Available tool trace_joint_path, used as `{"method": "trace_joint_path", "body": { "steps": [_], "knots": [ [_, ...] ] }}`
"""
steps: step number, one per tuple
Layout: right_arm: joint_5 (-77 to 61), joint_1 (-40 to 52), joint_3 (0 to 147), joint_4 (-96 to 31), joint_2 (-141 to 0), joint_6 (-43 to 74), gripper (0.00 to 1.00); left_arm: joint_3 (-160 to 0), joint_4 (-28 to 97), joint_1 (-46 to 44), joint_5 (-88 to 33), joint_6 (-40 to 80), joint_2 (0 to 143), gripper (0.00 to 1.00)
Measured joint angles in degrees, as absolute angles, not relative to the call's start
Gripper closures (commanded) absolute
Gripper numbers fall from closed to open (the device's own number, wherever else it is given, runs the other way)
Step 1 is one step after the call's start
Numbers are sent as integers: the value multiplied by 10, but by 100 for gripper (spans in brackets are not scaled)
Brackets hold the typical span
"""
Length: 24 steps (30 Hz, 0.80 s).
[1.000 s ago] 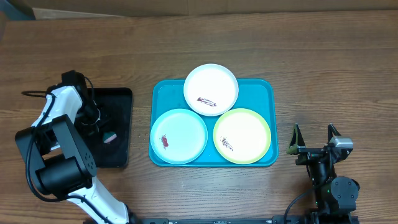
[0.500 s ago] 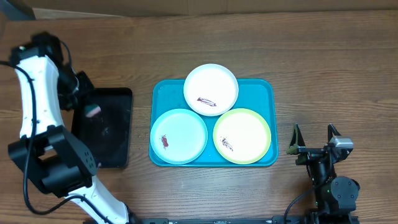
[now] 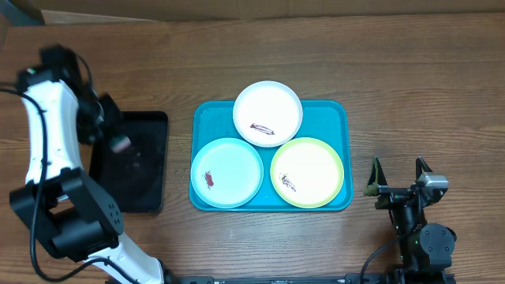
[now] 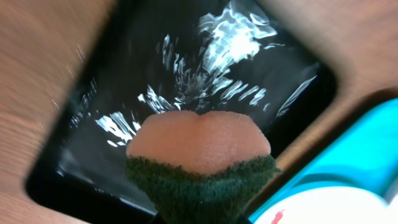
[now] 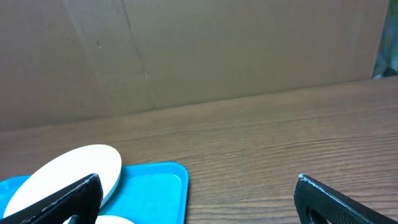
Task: Clean dirty plates on tray and stack at the side
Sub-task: 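Grasp the sponge with the left gripper and lift it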
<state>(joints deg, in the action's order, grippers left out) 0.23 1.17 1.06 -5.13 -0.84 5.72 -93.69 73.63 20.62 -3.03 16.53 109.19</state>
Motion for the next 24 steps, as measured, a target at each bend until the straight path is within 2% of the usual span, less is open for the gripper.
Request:
{"method": "trace_joint_path", "body": {
  "steps": [5,10,16,20,24],
  "knots": [
    [2,12,11,-52,-8,57,0,-899,764,207,-28,165,1103,96],
    [2,12,11,-51,-8,57,0,-1021,877,212,-28,165,1103,96],
    [2,12,11,-52,-8,57,0,-1124,926,210,-27,165,1086,96],
    [2,12,11,-52,-8,57,0,-1088,880,203,-10,166,1069,96],
    [2,12,11,-51,-8,57,0,-956,763,191,-4,166,1069,96]
  ]
}}
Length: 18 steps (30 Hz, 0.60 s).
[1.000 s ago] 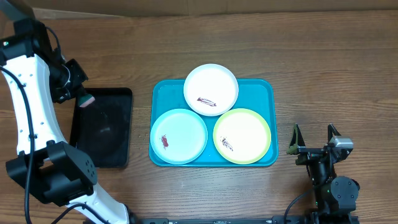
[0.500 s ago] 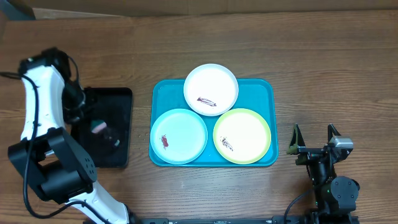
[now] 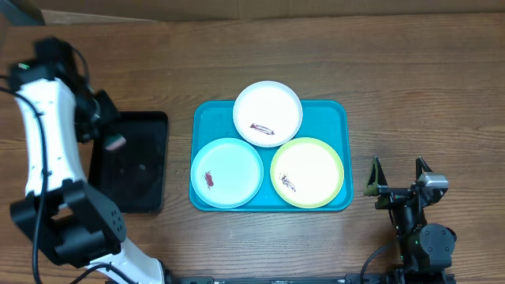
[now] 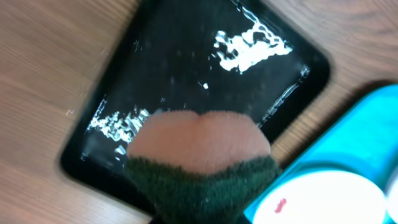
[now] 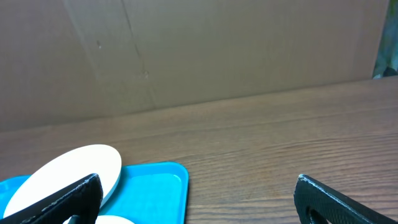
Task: Clean dirty plates on tray and stack at the side
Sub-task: 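Grasp the sponge with the left gripper and lift it, then move the sponge over and place it on the front-left white plate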
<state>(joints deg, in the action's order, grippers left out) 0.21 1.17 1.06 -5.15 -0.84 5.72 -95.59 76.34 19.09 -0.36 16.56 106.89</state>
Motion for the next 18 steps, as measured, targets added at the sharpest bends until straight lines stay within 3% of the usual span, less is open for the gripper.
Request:
{"method": "trace_joint_path", "body": {
  "steps": [7,13,18],
  "knots": [
    [2,12,11,-52,-8,57,0,-884,798,191,-17,165,1096,96],
    [2,12,11,-52,-8,57,0,-1075,947,204,-35,165,1095,96],
    [2,12,11,-52,-8,57,0,-1199,956,189,-129,135,1053,96]
  ]
}}
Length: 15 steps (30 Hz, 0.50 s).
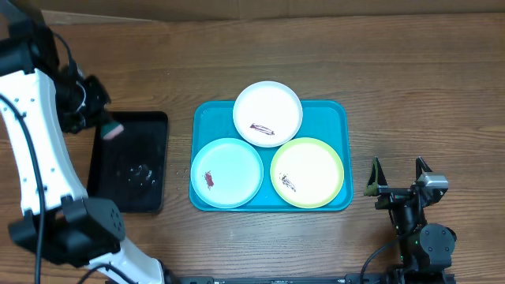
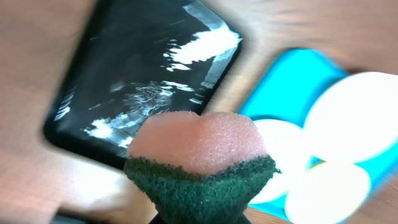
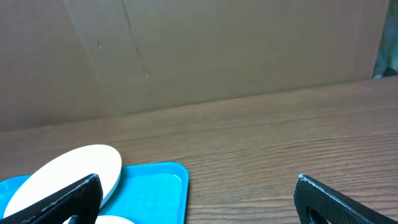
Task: Clean dirty plates on tray and stack at the side
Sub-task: 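Move the sponge over and place it on the front-left white plate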
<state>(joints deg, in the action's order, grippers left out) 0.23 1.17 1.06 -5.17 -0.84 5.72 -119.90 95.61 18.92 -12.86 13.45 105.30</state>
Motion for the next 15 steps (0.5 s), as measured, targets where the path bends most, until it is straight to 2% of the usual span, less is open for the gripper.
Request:
{"method": "trace_joint_path", "body": {
  "steps": [7,12,15],
  "knots": [
    [2,12,11,-52,-8,57,0,-1213,966,84,-190,131,954,96],
    [2,12,11,-51,-8,57,0,-1185,960,-30,-197,135,940,96],
    [2,12,11,-51,-8,57,0,-1119,912,-112,-189,166,943,96]
  ]
}}
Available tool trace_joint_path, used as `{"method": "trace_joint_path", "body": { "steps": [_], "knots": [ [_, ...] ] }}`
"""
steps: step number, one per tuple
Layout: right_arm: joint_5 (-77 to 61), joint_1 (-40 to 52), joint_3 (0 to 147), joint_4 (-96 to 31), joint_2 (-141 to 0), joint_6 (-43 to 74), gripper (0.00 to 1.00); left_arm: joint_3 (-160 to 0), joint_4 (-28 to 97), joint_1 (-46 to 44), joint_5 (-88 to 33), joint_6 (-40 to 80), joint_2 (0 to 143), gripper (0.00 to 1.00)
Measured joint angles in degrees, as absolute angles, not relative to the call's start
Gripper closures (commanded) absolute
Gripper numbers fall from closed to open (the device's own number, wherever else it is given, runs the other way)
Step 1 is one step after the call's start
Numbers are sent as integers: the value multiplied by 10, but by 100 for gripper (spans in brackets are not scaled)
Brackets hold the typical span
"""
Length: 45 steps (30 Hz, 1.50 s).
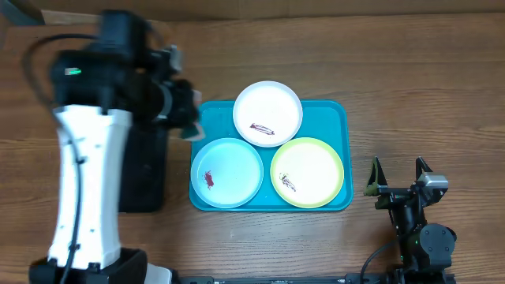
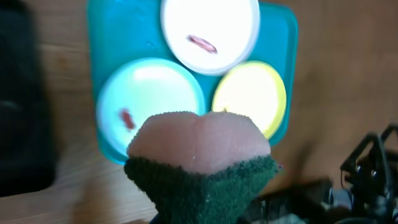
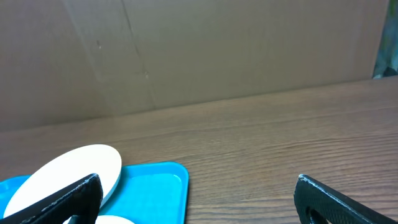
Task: Clean dirty plates on tray and stack at the side
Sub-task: 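Move the sponge over and place it on the front-left white plate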
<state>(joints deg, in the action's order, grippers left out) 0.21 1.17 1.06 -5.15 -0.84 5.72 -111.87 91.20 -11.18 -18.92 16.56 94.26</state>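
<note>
A blue tray (image 1: pixel 339 118) holds three dirty plates: a white one (image 1: pixel 268 113) at the back, a light blue one (image 1: pixel 227 171) front left with a red smear, and a yellow-green one (image 1: pixel 308 171) front right. My left gripper (image 1: pixel 188 126) hangs high over the tray's left edge, shut on a pink and green sponge (image 2: pixel 199 158). In the left wrist view the tray (image 2: pixel 93 37) and the plates lie far below the sponge. My right gripper (image 1: pixel 398 189) rests open on the table right of the tray, nothing between its fingers (image 3: pixel 323 199).
A black tray (image 1: pixel 150 177) with water lies on the table left of the blue tray, partly under my left arm. A cardboard wall stands behind the table in the right wrist view.
My left gripper has moved right with the sponge, from over the black tray's back left corner to above the blue tray's left edge. The right arm has not moved.
My left gripper held the sponge low over the black water tray. Then it stood higher over the same tray, then at that tray's back left corner. Now it hangs above the blue tray's left edge. The plates and right arm stayed still.
</note>
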Motion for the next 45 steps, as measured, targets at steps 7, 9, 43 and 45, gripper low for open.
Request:
{"method": "trace_joint_path", "body": {
  "steps": [7,9,43,45],
  "knots": [
    [2,12,11,-52,-8,57,0,-915,727,-259,-94,310,952,96],
    [3,12,11,-51,-8,57,0,-865,680,-274,-76,343,954,96],
    [2,12,11,-51,-8,57,0,-600,476,-254,-27,402,955,36],
    [2,12,11,-51,-8,57,0,-653,512,-254,-30,381,955,36]
  ]
}}
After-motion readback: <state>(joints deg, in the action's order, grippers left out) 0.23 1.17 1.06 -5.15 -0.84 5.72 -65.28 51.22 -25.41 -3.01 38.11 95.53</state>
